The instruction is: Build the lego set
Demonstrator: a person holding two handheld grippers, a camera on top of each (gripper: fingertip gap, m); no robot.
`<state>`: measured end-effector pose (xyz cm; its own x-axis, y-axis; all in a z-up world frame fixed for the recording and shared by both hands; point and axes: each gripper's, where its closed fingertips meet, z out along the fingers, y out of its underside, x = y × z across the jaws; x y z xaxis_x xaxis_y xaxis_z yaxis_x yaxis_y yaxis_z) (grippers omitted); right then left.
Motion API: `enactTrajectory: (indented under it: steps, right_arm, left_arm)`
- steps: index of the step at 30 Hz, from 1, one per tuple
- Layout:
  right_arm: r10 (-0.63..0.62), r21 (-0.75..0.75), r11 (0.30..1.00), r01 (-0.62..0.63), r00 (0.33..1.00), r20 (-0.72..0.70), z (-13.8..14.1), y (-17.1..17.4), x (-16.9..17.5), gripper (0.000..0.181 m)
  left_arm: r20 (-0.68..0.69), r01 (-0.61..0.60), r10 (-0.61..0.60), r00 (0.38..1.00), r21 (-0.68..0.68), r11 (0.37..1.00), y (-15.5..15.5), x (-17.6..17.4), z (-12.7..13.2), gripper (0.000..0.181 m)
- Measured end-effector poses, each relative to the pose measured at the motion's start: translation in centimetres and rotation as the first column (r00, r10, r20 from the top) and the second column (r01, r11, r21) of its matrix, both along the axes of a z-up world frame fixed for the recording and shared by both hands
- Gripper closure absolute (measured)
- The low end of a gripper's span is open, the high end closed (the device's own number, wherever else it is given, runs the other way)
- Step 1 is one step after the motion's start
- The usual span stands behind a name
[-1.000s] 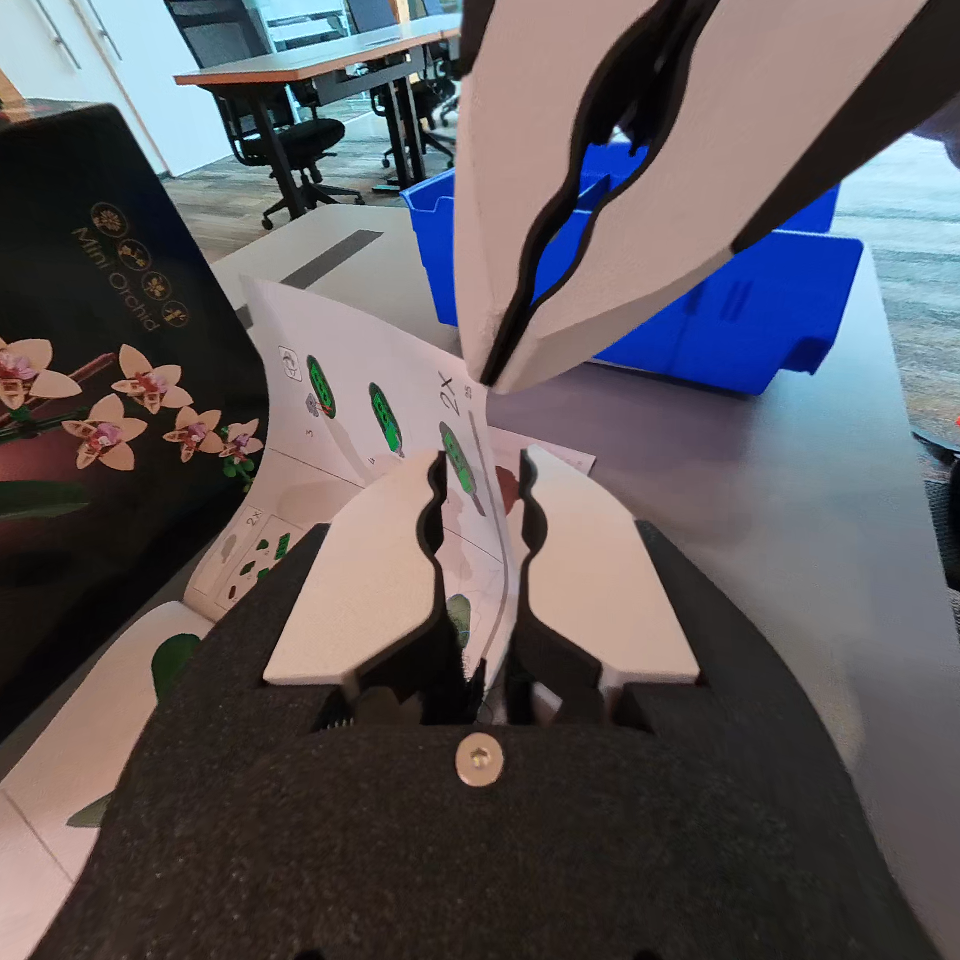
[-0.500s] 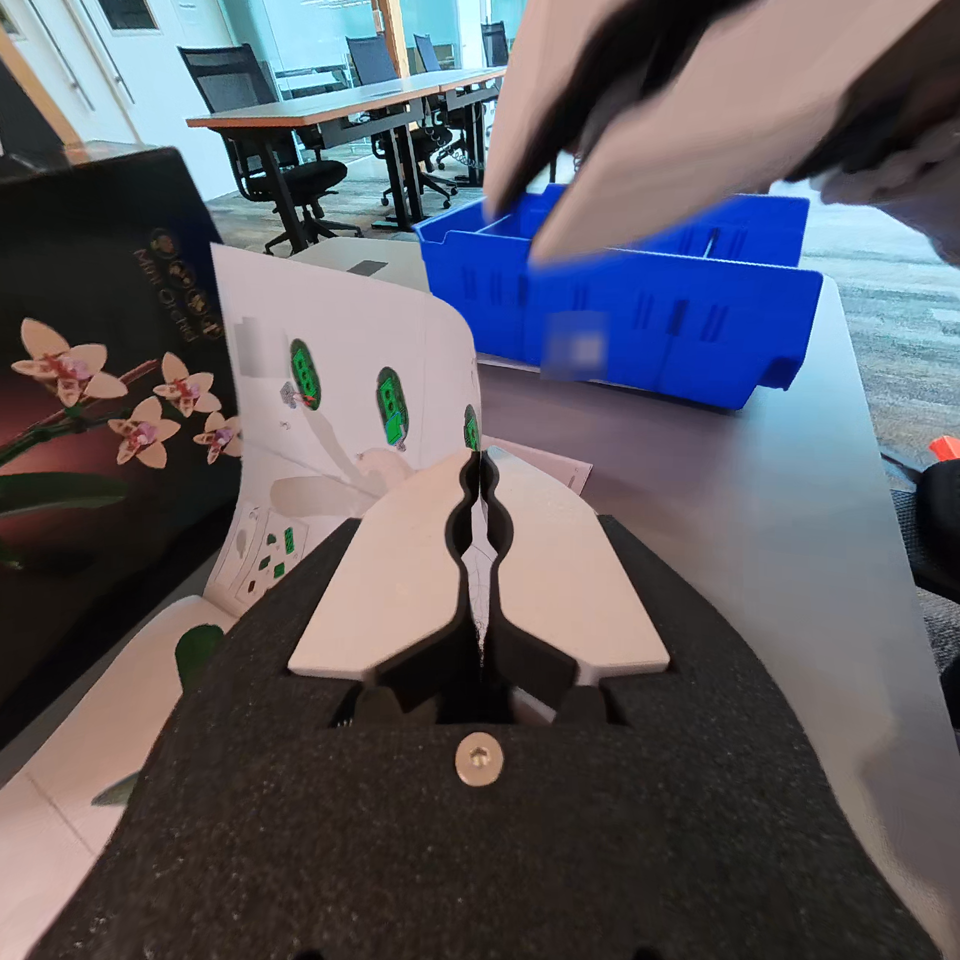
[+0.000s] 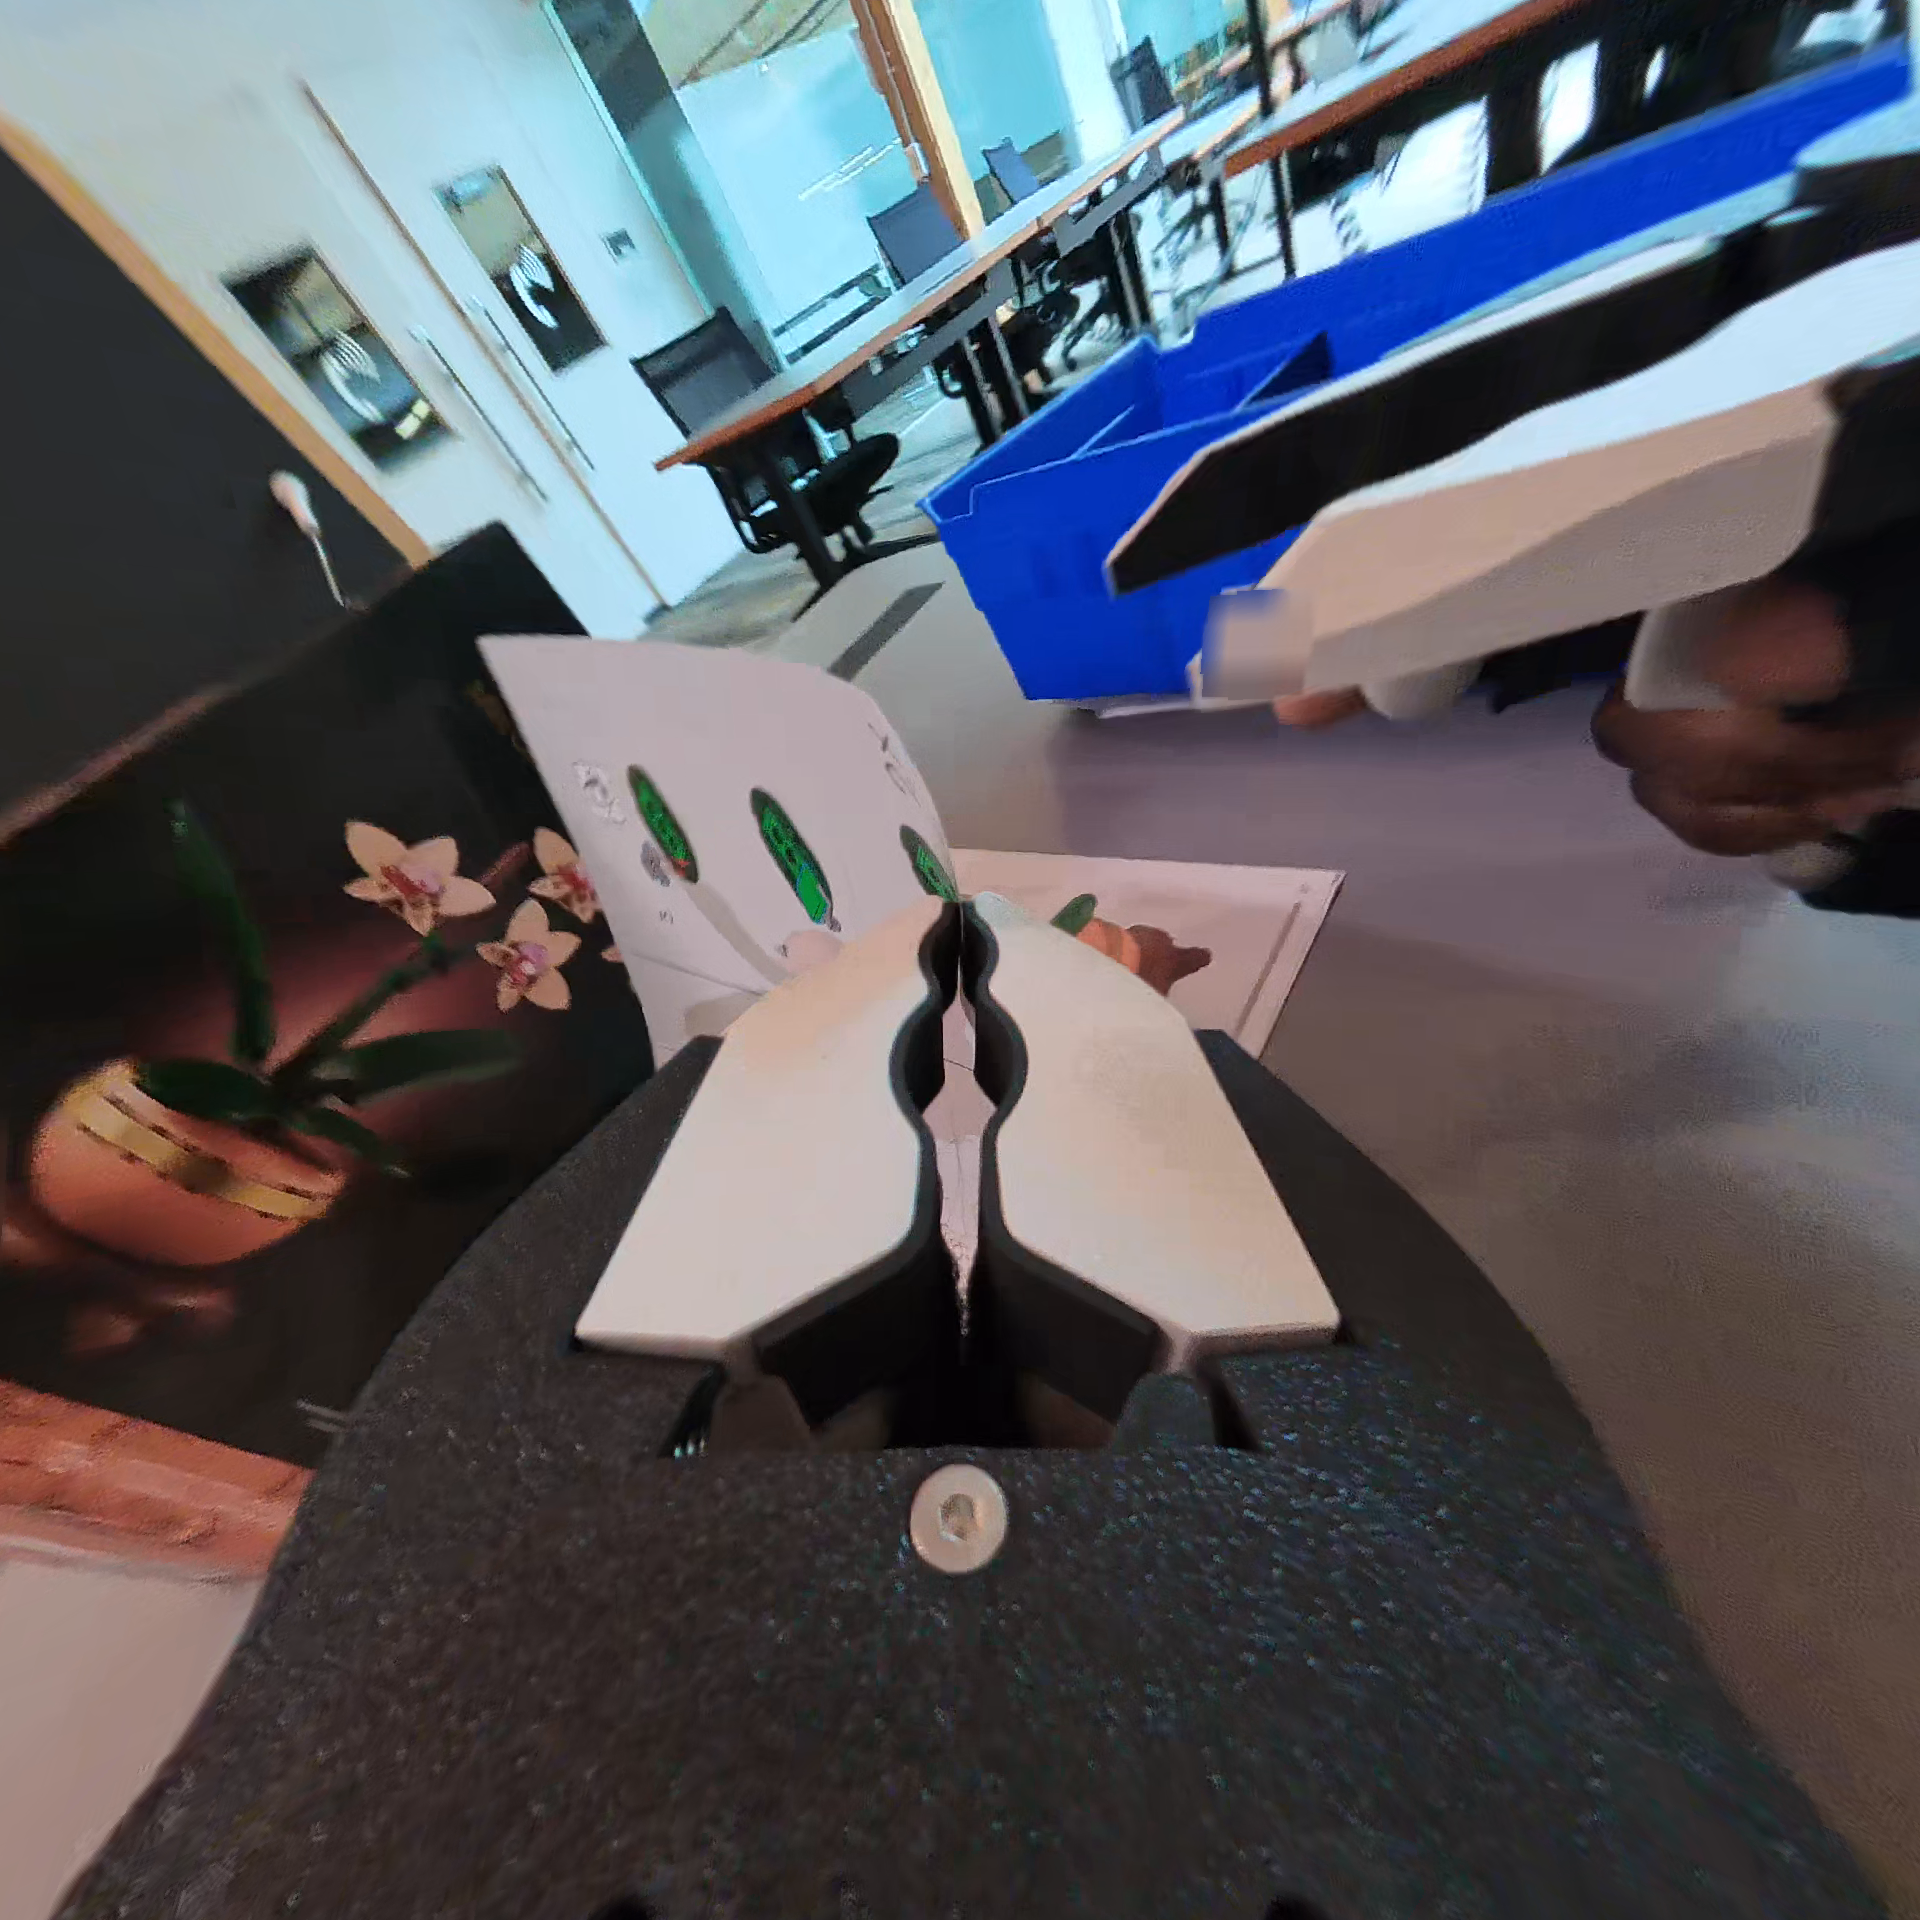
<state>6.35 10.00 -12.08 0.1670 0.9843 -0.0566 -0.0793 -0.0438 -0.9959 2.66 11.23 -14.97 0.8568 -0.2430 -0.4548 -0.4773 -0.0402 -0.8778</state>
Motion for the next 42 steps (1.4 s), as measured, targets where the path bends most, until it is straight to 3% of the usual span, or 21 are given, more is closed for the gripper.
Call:
enactTrajectory:
  steps: [7, 13, 16, 18, 21, 24, 28, 31, 34, 37, 39, 42]
  right_arm:
    - [0.062, -0.039, 0.997, -0.061, 0.998, 0.018, -0.8, 0.2, -0.4, 0.156]
    - [0.039, -0.028, 0.999, -0.037, 0.997, 0.063, -1.5, 0.9, -0.1, 0.161]
    - [-0.038, 0.035, 0.999, 0.033, 0.987, 0.155, -2.5, 2.0, 0.3, 0.164]
    - [-0.098, 0.08, 0.994, 0.079, 0.958, 0.271, -4.0, 2.9, 0.5, 0.165]
    - [-0.148, 0.121, 0.988, 0.1, 0.847, 0.51, -7.8, 4.0, 0.6, 0.162]
    - [-0.173, 0.138, 0.984, 0.11, 0.75, 0.638, -10.3, 4.7, 0.2, 0.158]
    - [-0.16, 0.135, 0.987, 0.091, 0.705, 0.691, -11.8, 4.7, -0.9, 0.159]
    - [-0.14, 0.098, 0.99, 0.101, 0.67, 0.729, -13.1, 4.9, -1.0, 0.159]
    - [-0.123, 0.044, 0.99, 0.133, 0.679, 0.723, -13.3, 5.1, -0.9, 0.161]
    - [-0.109, 0.024, 0.991, 0.133, 0.687, 0.719, -13.4, 5.0, -0.8, 0.163]
    - [-0.105, 0.022, 0.992, 0.128, 0.689, 0.717, -13.3, 5.0, -0.9, 0.163]
    - [-0.109, 0.032, 0.992, 0.125, 0.68, 0.725, -13.3, 5.0, -0.8, 0.162]
  left_arm:
    - [-0.369, -0.09, 0.11, 0.923, 0.073, 0.993, 0.7, 0.7, -1.0, 0.181]
    - [-0.429, -0.114, 0.142, 0.892, 0.092, 0.989, 0.9, 0.4, -1.0, 0.181]
    - [-0.39, -0.146, 0.172, 0.905, 0.095, 0.985, 0.4, -0.7, -0.5, 0.181]
    - [-0.29, -0.18, 0.196, 0.937, 0.081, 0.98, -0.7, -2.1, 0.2, 0.181]
    - [-0.117, -0.26, 0.265, 0.957, 0.059, 0.964, -3.1, -5.6, 1.4, 0.181]
    - [-0.041, -0.35, 0.352, 0.935, 0.036, 0.936, -6.0, -9.5, 1.9, 0.181]
    - [0.022, -0.427, 0.428, 0.904, -0.041, 0.904, -9.1, -12.8, 1.0, 0.181]
    - [0.119, -0.44, 0.455, 0.883, -0.13, 0.888, -10.7, -14.4, -1.2, 0.18]
    - [0.227, -0.431, 0.484, 0.845, -0.247, 0.868, -12.1, -15.7, -3.7, 0.176]
    - [0.294, -0.403, 0.516, 0.805, -0.367, 0.838, -14.2, -16.2, -5.8, 0.157]
    - [0.261, -0.433, 0.551, 0.792, -0.396, 0.81, -16.2, -17.0, -6.2, 0.145]
    - [0.181, -0.547, 0.621, 0.763, -0.333, 0.768, -18.4, -18.8, -4.5, 0.129]
